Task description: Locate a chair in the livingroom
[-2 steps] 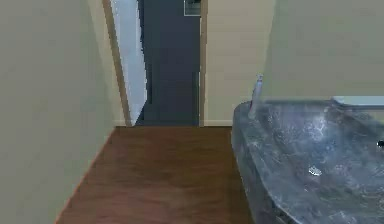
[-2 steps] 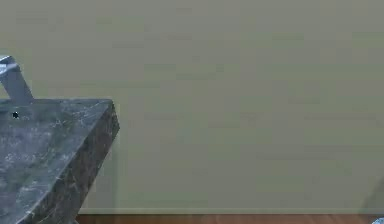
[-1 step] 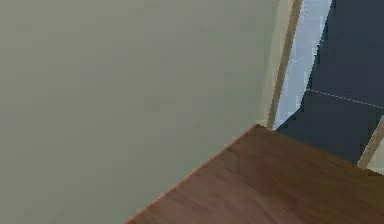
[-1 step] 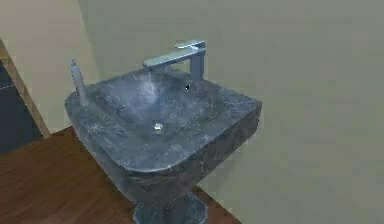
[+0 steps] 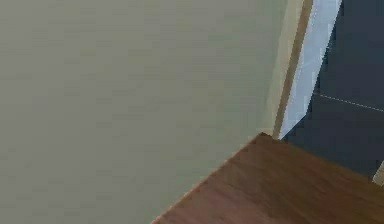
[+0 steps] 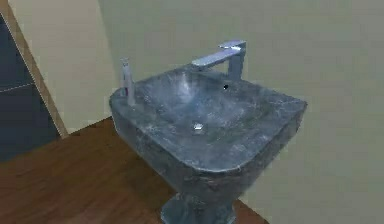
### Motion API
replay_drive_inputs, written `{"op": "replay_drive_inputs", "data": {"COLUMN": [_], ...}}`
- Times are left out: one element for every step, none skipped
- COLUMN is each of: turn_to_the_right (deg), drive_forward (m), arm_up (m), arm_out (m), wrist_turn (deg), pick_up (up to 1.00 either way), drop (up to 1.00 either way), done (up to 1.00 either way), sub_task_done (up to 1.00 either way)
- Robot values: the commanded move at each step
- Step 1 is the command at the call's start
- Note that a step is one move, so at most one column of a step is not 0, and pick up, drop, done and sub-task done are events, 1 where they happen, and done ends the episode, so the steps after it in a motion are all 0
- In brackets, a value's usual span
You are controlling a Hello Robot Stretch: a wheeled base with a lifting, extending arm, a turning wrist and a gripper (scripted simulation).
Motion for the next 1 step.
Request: {"op": "replay_drive_inputs", "data": {"turn_to_the_right": [39.0], "drive_forward": [0.0], "arm_up": [0.0], "arm_out": [0.0], "wrist_turn": [0.0], "pick_up": [0.0], "drop": [0.0], "done": [0.0], "sub_task_done": [0.0]}}
